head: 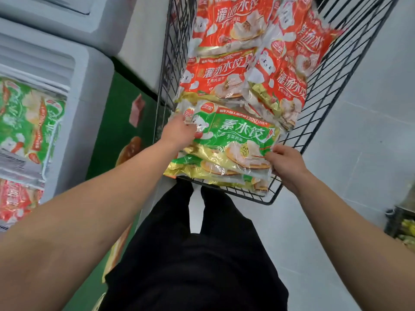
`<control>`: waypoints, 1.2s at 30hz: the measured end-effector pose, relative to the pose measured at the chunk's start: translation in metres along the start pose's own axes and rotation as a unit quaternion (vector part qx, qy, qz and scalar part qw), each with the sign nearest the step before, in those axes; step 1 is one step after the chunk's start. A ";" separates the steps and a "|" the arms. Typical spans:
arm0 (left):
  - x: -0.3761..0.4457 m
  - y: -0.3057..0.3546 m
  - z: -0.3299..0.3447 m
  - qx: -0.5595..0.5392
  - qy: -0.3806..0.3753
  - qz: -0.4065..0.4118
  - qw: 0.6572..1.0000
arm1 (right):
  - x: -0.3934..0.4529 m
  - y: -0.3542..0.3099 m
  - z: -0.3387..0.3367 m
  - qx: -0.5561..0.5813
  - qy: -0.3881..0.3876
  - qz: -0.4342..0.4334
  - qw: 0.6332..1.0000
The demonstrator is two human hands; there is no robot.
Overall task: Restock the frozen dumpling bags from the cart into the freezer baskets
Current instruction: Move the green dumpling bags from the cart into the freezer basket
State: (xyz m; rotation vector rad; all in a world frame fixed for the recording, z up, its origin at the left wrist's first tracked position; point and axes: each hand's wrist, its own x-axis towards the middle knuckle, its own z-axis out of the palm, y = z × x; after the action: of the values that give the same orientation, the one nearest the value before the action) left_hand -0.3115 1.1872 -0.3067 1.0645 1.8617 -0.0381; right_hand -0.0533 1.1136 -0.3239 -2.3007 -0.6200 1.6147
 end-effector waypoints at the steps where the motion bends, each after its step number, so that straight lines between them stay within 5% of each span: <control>1: 0.002 0.001 0.004 -0.005 -0.010 -0.012 1.000 | 0.002 0.004 -0.005 0.011 -0.002 0.009 1.000; 9: 0.004 0.001 0.014 -0.252 -0.038 -0.165 0.953 | 0.005 0.001 -0.002 0.066 0.085 0.018 0.994; 13: -0.005 -0.019 0.003 -0.247 -0.083 -0.150 0.954 | -0.004 0.000 -0.002 0.097 0.075 0.025 0.992; 19: -0.061 -0.032 -0.010 -0.351 -0.047 -0.125 0.927 | -0.041 -0.022 0.008 0.062 0.098 -0.127 0.985; 25: -0.104 -0.064 -0.054 -0.486 -0.003 -0.105 0.868 | -0.094 -0.077 0.030 0.032 -0.002 -0.260 0.965; 31: -0.141 -0.138 -0.126 -0.683 -0.039 -0.077 0.726 | -0.159 -0.132 0.103 -0.030 -0.113 -0.398 0.910; 36: -0.167 -0.220 -0.169 -0.718 0.042 -0.065 0.692 | -0.198 -0.151 0.190 -0.068 -0.149 -0.433 0.887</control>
State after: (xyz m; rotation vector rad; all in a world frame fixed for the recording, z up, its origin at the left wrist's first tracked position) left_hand -0.5544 1.0173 -0.1777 -0.2080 1.3561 1.2091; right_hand -0.3178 1.1444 -0.1590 -1.4446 -1.5882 1.4539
